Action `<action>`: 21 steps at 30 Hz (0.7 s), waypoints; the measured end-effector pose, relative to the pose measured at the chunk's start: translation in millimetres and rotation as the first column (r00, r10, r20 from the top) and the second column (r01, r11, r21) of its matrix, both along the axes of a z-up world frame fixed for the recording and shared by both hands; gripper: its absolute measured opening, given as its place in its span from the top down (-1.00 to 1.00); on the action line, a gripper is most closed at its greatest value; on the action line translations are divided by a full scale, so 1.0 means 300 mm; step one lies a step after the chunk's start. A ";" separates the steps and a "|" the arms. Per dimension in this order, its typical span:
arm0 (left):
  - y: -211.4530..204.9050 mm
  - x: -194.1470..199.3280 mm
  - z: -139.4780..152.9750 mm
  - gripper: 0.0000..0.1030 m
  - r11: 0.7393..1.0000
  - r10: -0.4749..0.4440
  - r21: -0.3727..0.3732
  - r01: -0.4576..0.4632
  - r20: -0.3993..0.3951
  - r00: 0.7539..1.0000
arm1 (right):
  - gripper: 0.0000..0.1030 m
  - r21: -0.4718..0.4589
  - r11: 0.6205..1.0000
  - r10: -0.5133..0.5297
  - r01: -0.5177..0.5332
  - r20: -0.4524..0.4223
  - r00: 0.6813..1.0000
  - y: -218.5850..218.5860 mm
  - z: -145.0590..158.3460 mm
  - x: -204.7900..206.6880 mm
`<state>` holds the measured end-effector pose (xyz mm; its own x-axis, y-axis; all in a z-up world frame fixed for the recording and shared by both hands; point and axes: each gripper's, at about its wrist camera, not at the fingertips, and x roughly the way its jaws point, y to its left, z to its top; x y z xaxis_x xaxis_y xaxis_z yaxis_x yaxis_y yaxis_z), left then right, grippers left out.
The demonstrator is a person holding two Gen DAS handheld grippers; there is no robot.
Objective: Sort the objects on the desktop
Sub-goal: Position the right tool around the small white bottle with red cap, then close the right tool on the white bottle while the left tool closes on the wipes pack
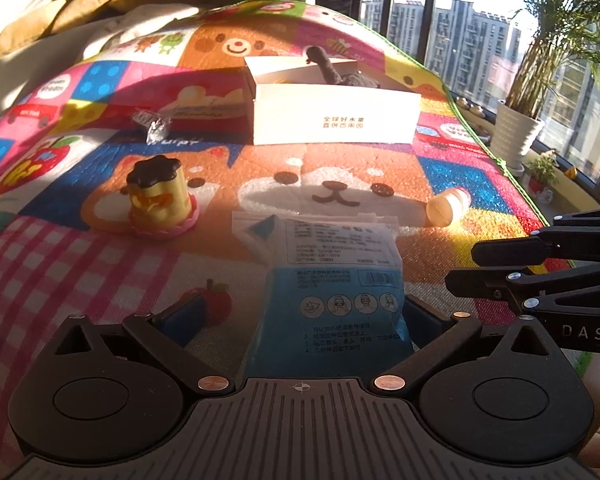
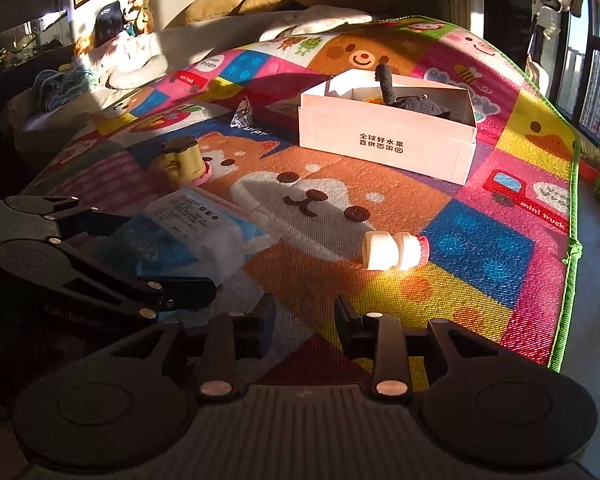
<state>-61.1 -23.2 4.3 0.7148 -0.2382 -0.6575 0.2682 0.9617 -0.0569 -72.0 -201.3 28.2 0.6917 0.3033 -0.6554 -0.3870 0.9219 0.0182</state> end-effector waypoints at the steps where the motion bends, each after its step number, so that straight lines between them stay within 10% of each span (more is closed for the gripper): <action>1: -0.003 -0.001 -0.002 -1.00 1.000 0.000 0.006 0.000 0.002 1.000 | 0.18 -0.003 1.000 -0.022 0.022 0.012 1.000 -0.007 0.004 0.012; 10: -0.015 -0.002 -0.007 -1.00 1.000 -0.001 0.031 0.001 0.006 1.000 | -0.26 -0.074 0.990 -0.110 0.117 0.094 0.989 -0.037 0.010 0.082; 21: -0.021 -0.004 -0.010 -1.00 0.999 -0.004 0.042 0.003 0.008 1.000 | -0.29 -0.066 0.996 -0.058 0.064 0.087 0.994 -0.036 -0.028 0.148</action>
<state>-62.5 -29.4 1.3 0.7196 -0.2134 -0.6608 0.2719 0.9622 -0.0146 -27.7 -212.3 19.7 0.7617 0.2150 -0.6113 -0.3274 0.9418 -0.0767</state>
